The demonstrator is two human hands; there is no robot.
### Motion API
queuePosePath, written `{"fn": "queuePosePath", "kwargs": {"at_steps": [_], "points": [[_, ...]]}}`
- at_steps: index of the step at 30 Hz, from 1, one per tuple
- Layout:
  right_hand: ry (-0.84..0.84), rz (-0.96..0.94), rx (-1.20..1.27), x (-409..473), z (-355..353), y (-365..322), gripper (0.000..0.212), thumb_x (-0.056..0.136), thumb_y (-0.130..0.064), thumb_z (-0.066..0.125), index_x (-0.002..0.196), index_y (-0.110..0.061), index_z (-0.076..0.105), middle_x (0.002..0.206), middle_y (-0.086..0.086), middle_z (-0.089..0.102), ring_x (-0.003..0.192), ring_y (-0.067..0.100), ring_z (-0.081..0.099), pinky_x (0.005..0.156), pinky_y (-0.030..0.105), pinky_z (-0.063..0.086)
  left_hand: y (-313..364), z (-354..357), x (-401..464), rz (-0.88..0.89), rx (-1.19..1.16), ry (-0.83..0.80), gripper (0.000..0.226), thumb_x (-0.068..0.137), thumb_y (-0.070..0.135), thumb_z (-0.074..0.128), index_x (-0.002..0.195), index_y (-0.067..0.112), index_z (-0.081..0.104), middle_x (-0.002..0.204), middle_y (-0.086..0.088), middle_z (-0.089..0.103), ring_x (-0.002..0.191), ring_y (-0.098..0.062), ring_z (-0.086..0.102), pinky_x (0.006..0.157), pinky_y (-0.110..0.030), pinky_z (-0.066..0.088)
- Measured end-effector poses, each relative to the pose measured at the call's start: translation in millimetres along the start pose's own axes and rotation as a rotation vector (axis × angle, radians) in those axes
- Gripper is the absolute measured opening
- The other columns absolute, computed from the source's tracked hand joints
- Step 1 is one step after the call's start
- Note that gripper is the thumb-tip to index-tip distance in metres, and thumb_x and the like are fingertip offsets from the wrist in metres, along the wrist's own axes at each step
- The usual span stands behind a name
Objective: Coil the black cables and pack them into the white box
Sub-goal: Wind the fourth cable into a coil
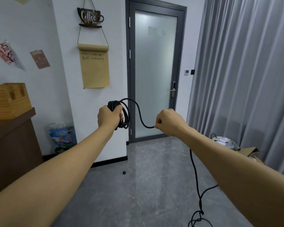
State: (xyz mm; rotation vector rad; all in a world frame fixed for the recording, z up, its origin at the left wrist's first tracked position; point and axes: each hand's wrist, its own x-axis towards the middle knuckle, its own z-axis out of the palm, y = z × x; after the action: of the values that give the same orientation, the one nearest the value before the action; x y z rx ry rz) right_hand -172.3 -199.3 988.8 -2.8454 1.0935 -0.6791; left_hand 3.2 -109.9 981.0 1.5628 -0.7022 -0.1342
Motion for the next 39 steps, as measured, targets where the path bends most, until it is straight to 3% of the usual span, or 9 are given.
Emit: {"fn": "queuePosePath", "kwargs": {"at_steps": [3, 6, 12, 18, 23, 28, 31, 34, 39], "points": [[-0.052, -0.065, -0.078, -0.6, -1.7, -7.7, 0.017, 0.088, -0.014, 0.057, 0.073, -0.007, 0.062, 0.079, 0.006, 0.065, 0.077, 0.028, 0.064, 0.066, 0.033, 0.053, 1.7, 7.6, -4.3, 0.020, 0.025, 0.007, 0.020, 0.085, 0.019, 0.054, 0.068, 0.008, 0.055, 0.057, -0.001, 0.059, 0.050, -0.014, 0.057, 0.048, -0.023, 0.039], [-0.107, -0.157, -0.111, -1.6, -4.6, -16.3, 0.015, 0.087, -0.018, 0.058, 0.076, -0.009, 0.065, 0.083, 0.005, 0.066, 0.083, 0.027, 0.062, 0.065, 0.032, 0.050, 4.0, 15.8, -9.0, 0.100, 0.117, -0.008, 0.022, 0.086, 0.023, 0.055, 0.075, 0.005, 0.059, 0.059, 0.002, 0.061, 0.056, -0.017, 0.060, 0.056, -0.030, 0.048], [-0.203, -0.324, 0.112, 1.9, -24.7, -28.9, 0.017, 0.086, -0.024, 0.066, 0.084, -0.008, 0.072, 0.083, 0.008, 0.068, 0.068, 0.015, 0.053, 0.067, 0.027, 0.045, 7.7, 24.0, -18.3, 0.220, 0.284, -0.192, 0.028, 0.086, 0.034, 0.061, 0.084, 0.006, 0.059, 0.074, -0.004, 0.065, 0.069, -0.023, 0.062, 0.066, -0.035, 0.052], [-0.015, -0.200, 0.554, -2.4, -31.7, -18.8, 0.023, 0.070, -0.021, 0.081, 0.077, -0.008, 0.064, 0.066, -0.001, 0.057, 0.060, 0.010, 0.047, 0.061, 0.022, 0.040, 21.5, 18.1, -37.3, 0.007, -0.098, -0.549, 0.028, 0.092, 0.025, 0.058, 0.070, 0.008, 0.057, 0.062, -0.006, 0.061, 0.051, -0.013, 0.059, 0.047, -0.018, 0.045], [0.082, -0.122, 0.615, -0.9, -29.3, -14.2, 0.030, 0.067, -0.025, 0.083, 0.070, -0.010, 0.058, 0.055, -0.004, 0.044, 0.044, 0.003, 0.034, 0.045, 0.012, 0.027, 29.1, 21.4, -48.6, -0.223, -0.364, -0.638, 0.030, 0.093, 0.030, 0.057, 0.068, 0.014, 0.056, 0.052, 0.004, 0.052, 0.044, -0.009, 0.053, 0.046, -0.019, 0.047], [-0.019, -0.060, 0.632, -0.5, -28.5, -4.7, 0.029, 0.071, -0.025, 0.081, 0.066, -0.014, 0.055, 0.052, -0.004, 0.043, 0.041, 0.002, 0.033, 0.046, 0.011, 0.029, 29.8, 17.1, -52.2, -0.322, -0.389, -0.745, 0.032, 0.090, 0.041, 0.057, 0.068, 0.018, 0.055, 0.050, 0.007, 0.042, 0.041, -0.007, 0.041, 0.046, -0.017, 0.044], [-0.108, -0.007, 0.673, -0.9, -31.0, 6.2, 0.026, 0.070, -0.019, 0.082, 0.077, -0.010, 0.059, 0.059, 0.001, 0.051, 0.051, 0.009, 0.040, 0.055, 0.022, 0.035, 26.7, 11.3, -45.8, -0.265, -0.297, -0.717, 0.014, 0.086, 0.020, 0.066, 0.076, 0.016, 0.057, 0.050, 0.007, 0.035, 0.040, -0.007, 0.034, 0.046, -0.017, 0.039], [-0.149, 0.085, 0.759, -1.8, -30.3, 11.5, 0.027, 0.074, -0.021, 0.079, 0.084, -0.011, 0.056, 0.058, 0.000, 0.046, 0.045, 0.007, 0.035, 0.045, 0.019, 0.029, 28.8, 10.2, -40.1, -0.233, -0.269, -0.629, 0.016, 0.081, -0.001, 0.061, 0.073, 0.012, 0.056, 0.044, 0.007, 0.032, 0.037, -0.007, 0.030, 0.043, -0.017, 0.035], [-0.217, 0.081, 0.721, -2.8, -24.3, 4.6, 0.024, 0.084, -0.022, 0.069, 0.101, -0.010, 0.056, 0.080, 0.003, 0.054, 0.062, 0.011, 0.046, 0.055, 0.021, 0.038, 33.3, 15.1, -39.6, -0.199, -0.374, -0.536, 0.014, 0.084, 0.001, 0.059, 0.075, 0.011, 0.056, 0.041, 0.010, 0.029, 0.035, -0.006, 0.027, 0.039, -0.017, 0.034]]}}
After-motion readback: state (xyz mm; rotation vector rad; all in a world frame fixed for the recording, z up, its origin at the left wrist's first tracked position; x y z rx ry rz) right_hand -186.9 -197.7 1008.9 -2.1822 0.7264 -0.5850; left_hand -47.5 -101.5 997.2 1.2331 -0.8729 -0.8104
